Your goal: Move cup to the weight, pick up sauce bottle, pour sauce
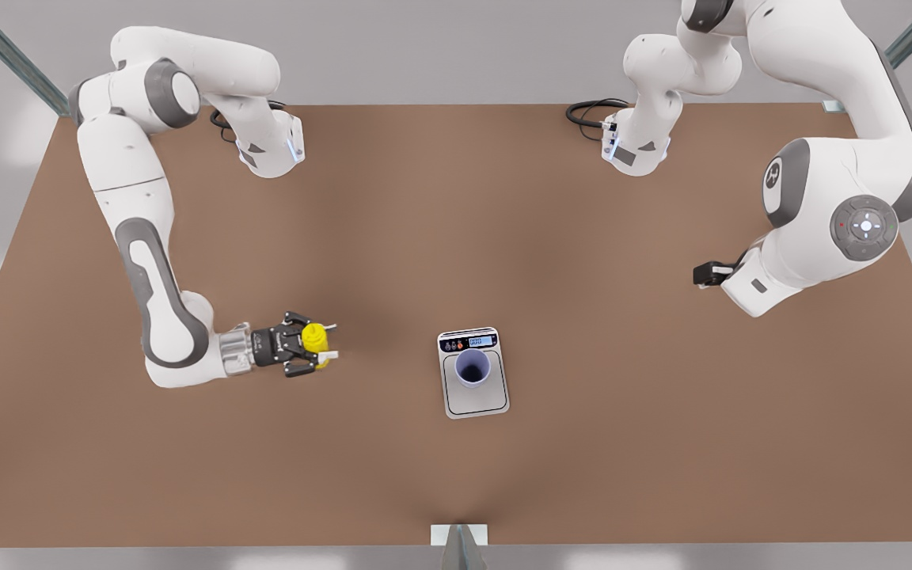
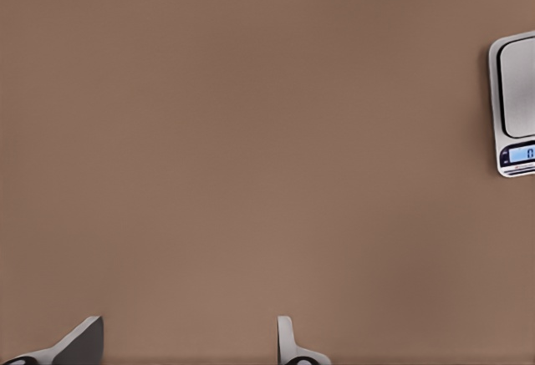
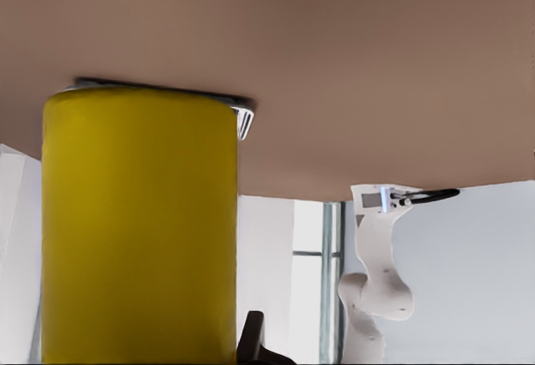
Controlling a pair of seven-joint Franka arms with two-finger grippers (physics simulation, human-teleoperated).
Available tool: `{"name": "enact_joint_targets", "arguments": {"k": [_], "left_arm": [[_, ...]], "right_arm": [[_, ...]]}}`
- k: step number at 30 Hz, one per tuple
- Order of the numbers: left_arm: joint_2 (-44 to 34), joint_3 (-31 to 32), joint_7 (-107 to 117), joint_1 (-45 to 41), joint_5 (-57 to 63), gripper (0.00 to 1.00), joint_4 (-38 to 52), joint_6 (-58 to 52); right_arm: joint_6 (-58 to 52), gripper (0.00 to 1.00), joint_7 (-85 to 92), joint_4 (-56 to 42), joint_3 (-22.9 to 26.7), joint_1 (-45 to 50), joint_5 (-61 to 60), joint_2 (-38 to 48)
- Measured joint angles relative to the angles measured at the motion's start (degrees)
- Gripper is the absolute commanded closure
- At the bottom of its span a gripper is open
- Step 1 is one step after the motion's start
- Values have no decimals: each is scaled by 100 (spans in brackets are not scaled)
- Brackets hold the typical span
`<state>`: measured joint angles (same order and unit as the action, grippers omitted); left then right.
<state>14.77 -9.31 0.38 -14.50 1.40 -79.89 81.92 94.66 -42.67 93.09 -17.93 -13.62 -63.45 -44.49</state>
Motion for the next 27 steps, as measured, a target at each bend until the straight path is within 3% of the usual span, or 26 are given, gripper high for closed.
{"name": "enact_joint_targets", "arguments": {"k": [8,18,19,20,21,23,27], "left_arm": [[0,0,24,0,0,0,9,-27],[9,0,-16,0,0,0,0,-27],[9,0,-20,0,0,0,0,-27],[9,0,-20,0,0,0,2,-27],[9,8,-20,0,0,0,1,-27],[9,9,-16,0,0,0,0,-27],[9,9,14,-8,0,0,0,-27]], "right_arm": [[-840,79,838,10,6,-821,63,-660],[-1063,79,1348,-51,299,-793,232,-1108],[-1060,67,1358,-37,318,-793,229,-1118],[-1041,32,1310,-40,319,-784,204,-1139],[-1005,15,1292,-29,320,-767,160,-1155],[-918,0,1282,-23,321,-748,63,-1190],[-801,0,1268,-9,324,-739,-95,-1178]]}}
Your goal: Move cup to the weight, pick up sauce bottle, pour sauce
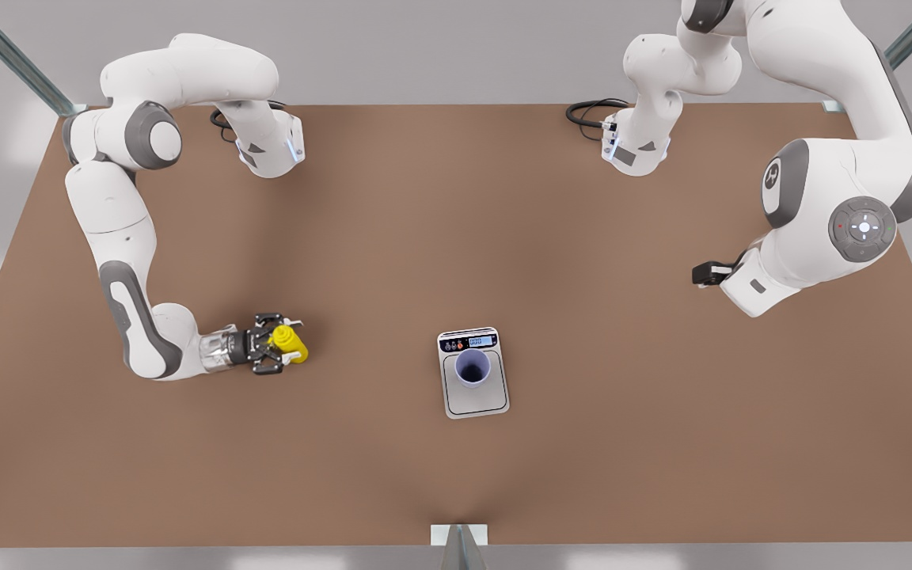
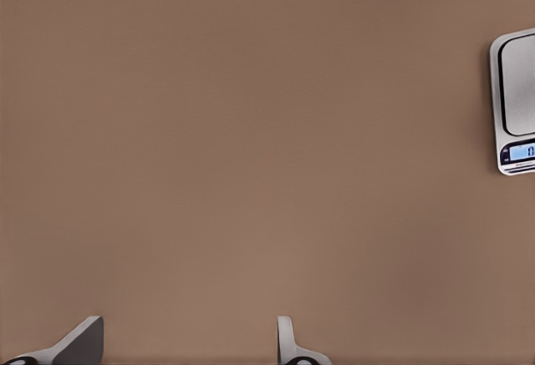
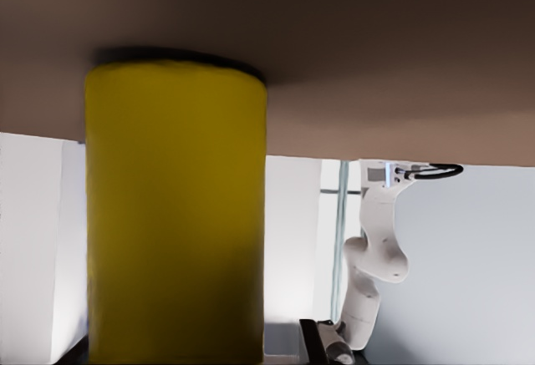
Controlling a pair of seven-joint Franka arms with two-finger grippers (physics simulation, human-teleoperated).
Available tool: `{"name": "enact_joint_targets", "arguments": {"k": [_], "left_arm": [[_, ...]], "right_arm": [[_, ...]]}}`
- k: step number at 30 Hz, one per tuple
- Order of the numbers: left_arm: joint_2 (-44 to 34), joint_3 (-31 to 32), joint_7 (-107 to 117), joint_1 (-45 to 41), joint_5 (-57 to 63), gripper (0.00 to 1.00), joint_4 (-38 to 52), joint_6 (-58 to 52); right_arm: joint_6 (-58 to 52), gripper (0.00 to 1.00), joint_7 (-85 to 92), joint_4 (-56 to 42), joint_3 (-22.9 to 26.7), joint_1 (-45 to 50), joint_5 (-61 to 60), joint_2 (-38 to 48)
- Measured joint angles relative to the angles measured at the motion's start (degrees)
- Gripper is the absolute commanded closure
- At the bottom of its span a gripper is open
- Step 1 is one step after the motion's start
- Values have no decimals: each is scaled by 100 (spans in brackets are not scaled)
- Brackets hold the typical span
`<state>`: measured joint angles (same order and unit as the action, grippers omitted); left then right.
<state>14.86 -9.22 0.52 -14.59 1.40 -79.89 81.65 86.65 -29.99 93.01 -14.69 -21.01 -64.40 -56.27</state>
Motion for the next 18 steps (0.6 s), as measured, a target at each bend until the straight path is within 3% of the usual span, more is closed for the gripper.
{"name": "enact_joint_targets", "arguments": {"k": [18], "left_arm": [[-9,0,27,-1,0,0,9,-9]], "right_arm": [[27,0,10,-101,189,-23,-116,35]]}}
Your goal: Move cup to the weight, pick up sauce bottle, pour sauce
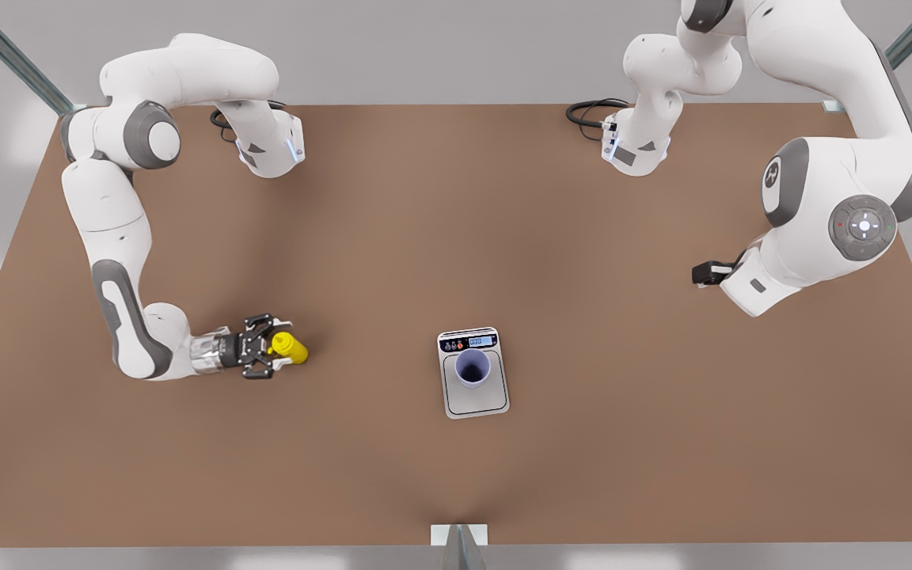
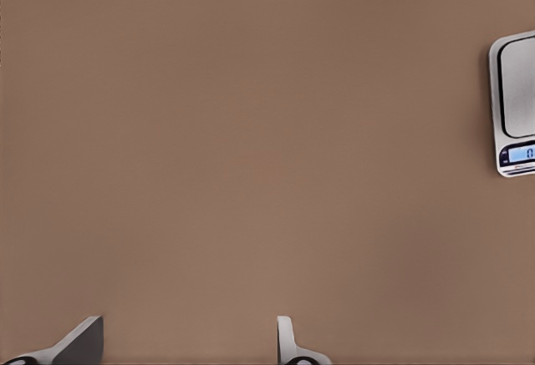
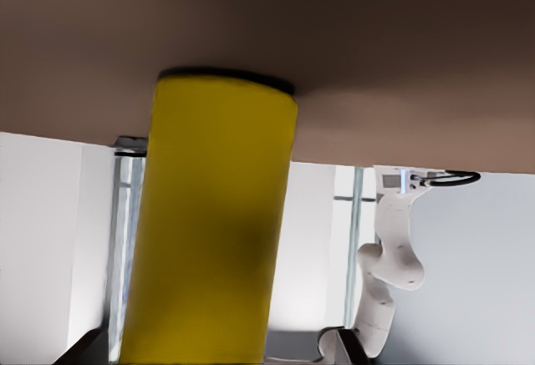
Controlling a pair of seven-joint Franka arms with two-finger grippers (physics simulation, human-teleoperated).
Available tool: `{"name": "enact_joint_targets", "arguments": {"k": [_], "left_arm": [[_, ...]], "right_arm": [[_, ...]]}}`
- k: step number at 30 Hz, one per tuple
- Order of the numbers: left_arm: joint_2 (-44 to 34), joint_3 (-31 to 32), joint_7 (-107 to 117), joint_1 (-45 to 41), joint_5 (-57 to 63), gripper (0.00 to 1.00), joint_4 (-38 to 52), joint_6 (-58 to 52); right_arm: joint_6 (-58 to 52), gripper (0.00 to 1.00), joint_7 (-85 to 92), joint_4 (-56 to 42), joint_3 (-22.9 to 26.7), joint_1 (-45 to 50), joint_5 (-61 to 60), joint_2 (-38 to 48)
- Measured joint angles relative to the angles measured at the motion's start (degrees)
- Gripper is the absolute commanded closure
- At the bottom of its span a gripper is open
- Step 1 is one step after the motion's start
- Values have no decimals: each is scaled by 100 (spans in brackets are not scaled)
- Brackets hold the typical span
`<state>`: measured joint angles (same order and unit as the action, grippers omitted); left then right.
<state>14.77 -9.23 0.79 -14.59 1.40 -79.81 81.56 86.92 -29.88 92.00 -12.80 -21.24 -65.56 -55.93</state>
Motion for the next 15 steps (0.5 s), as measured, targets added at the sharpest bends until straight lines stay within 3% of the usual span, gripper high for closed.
{"name": "enact_joint_targets", "arguments": {"k": [15], "left_arm": [[0,9,18,-10,-4,0,0,-9]], "right_arm": [[-477,0,408,-128,835,-91,482,83]]}}
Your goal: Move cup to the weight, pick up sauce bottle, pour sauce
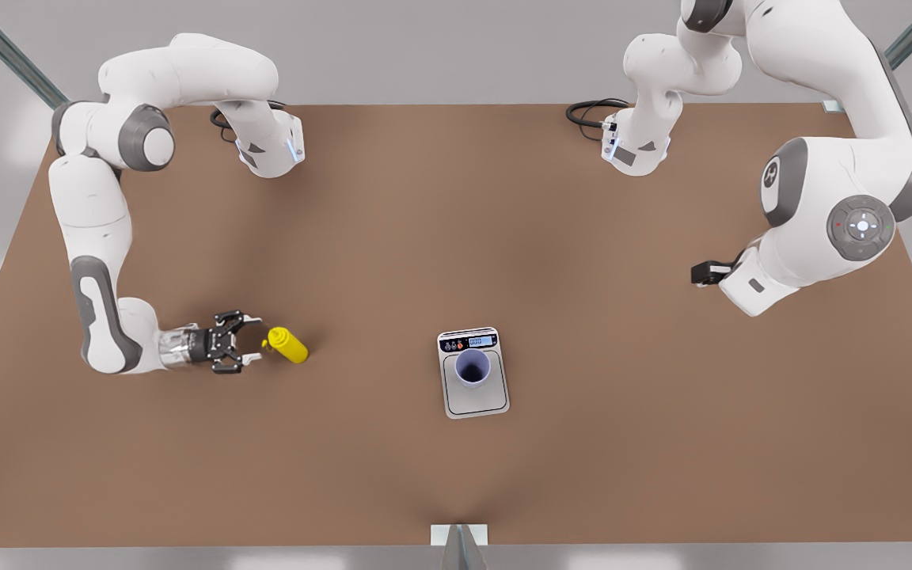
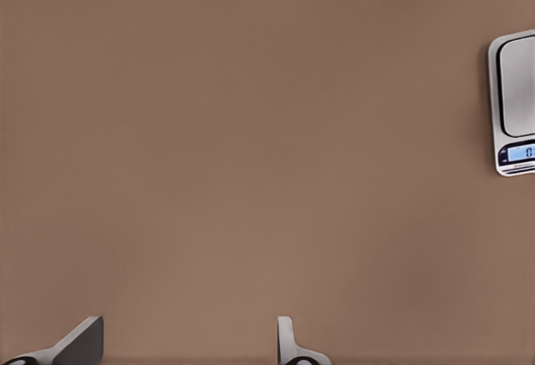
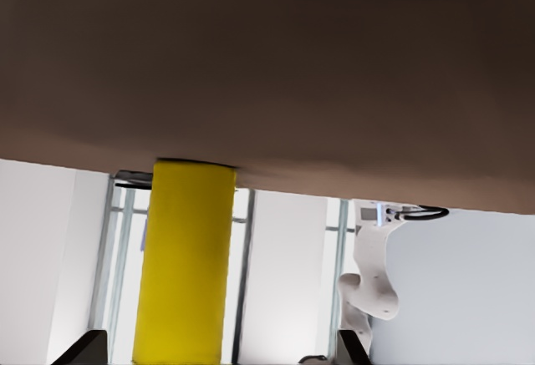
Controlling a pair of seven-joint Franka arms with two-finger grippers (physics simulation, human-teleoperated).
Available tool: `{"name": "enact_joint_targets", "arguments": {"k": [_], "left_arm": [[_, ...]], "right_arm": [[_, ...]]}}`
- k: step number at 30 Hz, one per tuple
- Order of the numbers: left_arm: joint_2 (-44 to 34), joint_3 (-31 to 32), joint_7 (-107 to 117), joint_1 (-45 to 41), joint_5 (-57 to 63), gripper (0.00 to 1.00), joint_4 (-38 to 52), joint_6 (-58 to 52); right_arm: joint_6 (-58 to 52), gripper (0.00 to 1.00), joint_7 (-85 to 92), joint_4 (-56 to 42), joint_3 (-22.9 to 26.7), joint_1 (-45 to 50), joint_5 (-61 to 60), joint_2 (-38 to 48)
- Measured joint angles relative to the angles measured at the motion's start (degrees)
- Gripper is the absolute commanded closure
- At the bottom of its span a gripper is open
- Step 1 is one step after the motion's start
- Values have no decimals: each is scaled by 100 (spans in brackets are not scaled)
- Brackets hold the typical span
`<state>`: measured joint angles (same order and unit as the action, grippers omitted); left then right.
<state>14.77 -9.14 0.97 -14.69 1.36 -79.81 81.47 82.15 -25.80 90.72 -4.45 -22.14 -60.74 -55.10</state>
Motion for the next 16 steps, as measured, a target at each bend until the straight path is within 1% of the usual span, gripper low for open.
{"name": "enact_joint_targets", "arguments": {"k": [2,3,4,5,7,8,9,11,12,13,14,16], "left_arm": [[-17,61,9,-11,1,0,0,0],[-18,67,9,2,2,0,0,0],[-22,70,9,2,2,0,8,0],[-23,70,17,0,3,0,9,0],[-2,62,18,3,-5,0,9,0],[31,61,18,2,-9,0,147,0],[35,61,18,-1,-12,0,175,0],[35,76,14,1,-17,0,184,9],[39,71,14,-1,-18,0,176,9],[36,70,17,3,-19,0,176,1],[44,70,18,1,-20,0,176,0],[44,70,18,1,-18,0,176,5]], "right_arm": [[-169,0,-20,-167,327,-53,295,116],[-355,0,-21,-369,389,-74,554,236],[-383,0,19,-509,408,-73,931,568],[-383,0,507,-699,400,-17,1558,1041],[-324,0,1531,-727,400,106,2677,1988],[-92,0,1610,-733,384,237,3403,2677],[192,0,1622,-732,261,501,4252,3338],[390,0,1886,-686,156,1066,5313,4338],[654,0,1894,-521,108,1330,5423,4674],[1045,0,1895,-40,-151,1329,5551,5127],[1256,0,1796,226,-468,1298,5828,5316],[1438,0,1552,537,-517,1796,5846,5493]]}}
